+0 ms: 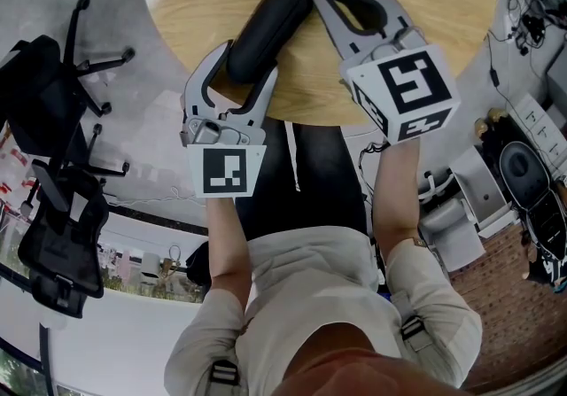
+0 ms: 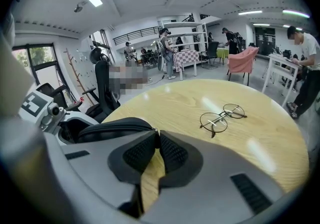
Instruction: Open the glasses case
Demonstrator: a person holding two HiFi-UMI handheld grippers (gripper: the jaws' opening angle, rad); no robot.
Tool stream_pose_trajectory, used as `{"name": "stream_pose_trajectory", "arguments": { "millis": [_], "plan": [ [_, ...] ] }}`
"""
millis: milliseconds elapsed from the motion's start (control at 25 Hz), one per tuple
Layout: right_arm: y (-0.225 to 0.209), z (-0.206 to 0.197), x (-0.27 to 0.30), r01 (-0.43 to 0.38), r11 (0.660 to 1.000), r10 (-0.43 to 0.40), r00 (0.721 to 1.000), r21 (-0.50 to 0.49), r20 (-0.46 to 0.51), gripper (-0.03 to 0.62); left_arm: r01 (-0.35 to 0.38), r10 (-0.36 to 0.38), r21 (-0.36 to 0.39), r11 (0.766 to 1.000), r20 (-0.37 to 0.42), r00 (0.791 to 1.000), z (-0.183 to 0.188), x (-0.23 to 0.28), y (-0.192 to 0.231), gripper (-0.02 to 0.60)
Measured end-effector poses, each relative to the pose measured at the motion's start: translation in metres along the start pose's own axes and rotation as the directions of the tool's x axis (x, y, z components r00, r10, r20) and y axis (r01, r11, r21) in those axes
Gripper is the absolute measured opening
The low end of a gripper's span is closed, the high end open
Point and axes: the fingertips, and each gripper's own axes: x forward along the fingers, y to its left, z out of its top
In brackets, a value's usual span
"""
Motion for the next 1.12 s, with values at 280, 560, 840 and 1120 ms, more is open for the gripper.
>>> {"name": "stream_pose_trajectory", "arguments": {
  "millis": [280, 560, 840, 1120],
  "plan": [
    [0.006, 0.005, -0.006, 0.071, 0.992, -0.069, 0.997, -0.101, 0.031, 0.062, -0.006, 0.006, -0.017, 1.000, 0.004, 1.000, -0.002, 0.000, 0.001, 0.285],
    [0.033, 0.033, -0.022, 0.050, 0.983, -0.028, 0.992, -0.177, 0.126, 0.133, -0.007, 0.007, -0.028, 1.000, 0.001, 1.000, -0.001, 0.002, -0.001, 0.310],
    [0.055, 0.028, -0.012, 0.053, 0.961, -0.038, 0.998, -0.271, 0.058, 0.127, 0.010, -0.010, -0.028, 1.000, 0.012, 1.000, -0.003, -0.003, 0.001, 0.346],
    [0.059, 0.028, -0.013, 0.055, 0.958, -0.036, 0.997, -0.283, 0.071, 0.091, 0.018, -0.018, 0.008, 1.000, 0.000, 1.000, 0.009, -0.022, 0.003, 0.358]
  ]
}}
